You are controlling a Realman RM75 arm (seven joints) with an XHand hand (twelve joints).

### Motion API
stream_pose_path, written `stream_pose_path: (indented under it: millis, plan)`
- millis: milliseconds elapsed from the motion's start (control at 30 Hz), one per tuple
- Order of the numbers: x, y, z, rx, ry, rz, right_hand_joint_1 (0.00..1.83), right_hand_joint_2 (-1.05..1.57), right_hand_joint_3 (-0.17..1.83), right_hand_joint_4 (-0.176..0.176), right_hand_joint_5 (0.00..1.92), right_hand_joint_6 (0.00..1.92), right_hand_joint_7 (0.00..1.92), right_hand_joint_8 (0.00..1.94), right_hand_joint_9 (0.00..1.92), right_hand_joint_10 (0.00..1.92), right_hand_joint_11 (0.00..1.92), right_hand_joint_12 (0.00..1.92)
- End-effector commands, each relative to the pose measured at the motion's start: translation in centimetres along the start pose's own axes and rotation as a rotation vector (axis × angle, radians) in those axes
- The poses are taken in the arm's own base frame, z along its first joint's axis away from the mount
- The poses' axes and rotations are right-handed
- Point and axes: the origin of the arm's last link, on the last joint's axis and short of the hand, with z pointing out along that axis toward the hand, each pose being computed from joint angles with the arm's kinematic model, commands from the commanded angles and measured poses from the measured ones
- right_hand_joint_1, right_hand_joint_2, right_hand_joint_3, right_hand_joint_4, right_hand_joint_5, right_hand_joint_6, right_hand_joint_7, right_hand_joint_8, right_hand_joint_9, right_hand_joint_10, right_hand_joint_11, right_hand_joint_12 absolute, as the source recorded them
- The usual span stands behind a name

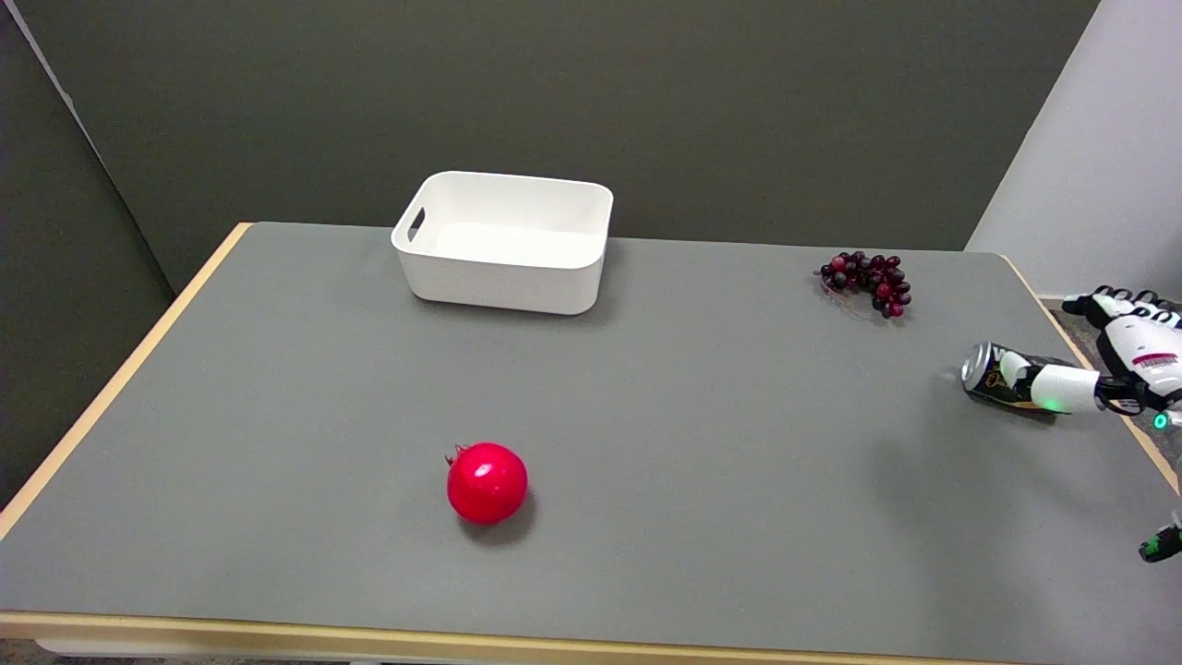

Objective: Pick up the black can.

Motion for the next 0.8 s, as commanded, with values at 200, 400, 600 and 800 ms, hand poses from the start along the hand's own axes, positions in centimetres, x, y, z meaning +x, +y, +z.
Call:
stream_pose_path:
  millis: [200, 400, 600, 800]
  plan:
    - [-1.4, 2.7, 3.6, -0.057, -0.109, -0.055, 0.43, 0.56, 0.92, -0.128, 0.14, 0.47, 0.12, 0.37, 0.0, 0.4, 0.0, 0.67]
    - [-1.4, 3.0, 3.6, -0.055, -0.124, -0.087, 0.46, 0.59, 0.89, -0.132, 0.15, 0.45, 0.1, 0.34, 0.0, 0.37, 0.0, 0.64]
    - [-2.3, 3.2, 3.7, -0.048, -0.176, -0.093, 0.48, 0.62, 0.79, -0.135, 0.15, 0.37, 0.12, 0.27, 0.0, 0.32, 0.0, 0.61]
    - [-2.4, 3.0, 4.4, -0.034, -0.195, -0.1, 0.48, 0.62, 0.79, -0.136, 0.15, 0.36, 0.11, 0.27, 0.0, 0.29, 0.0, 0.59]
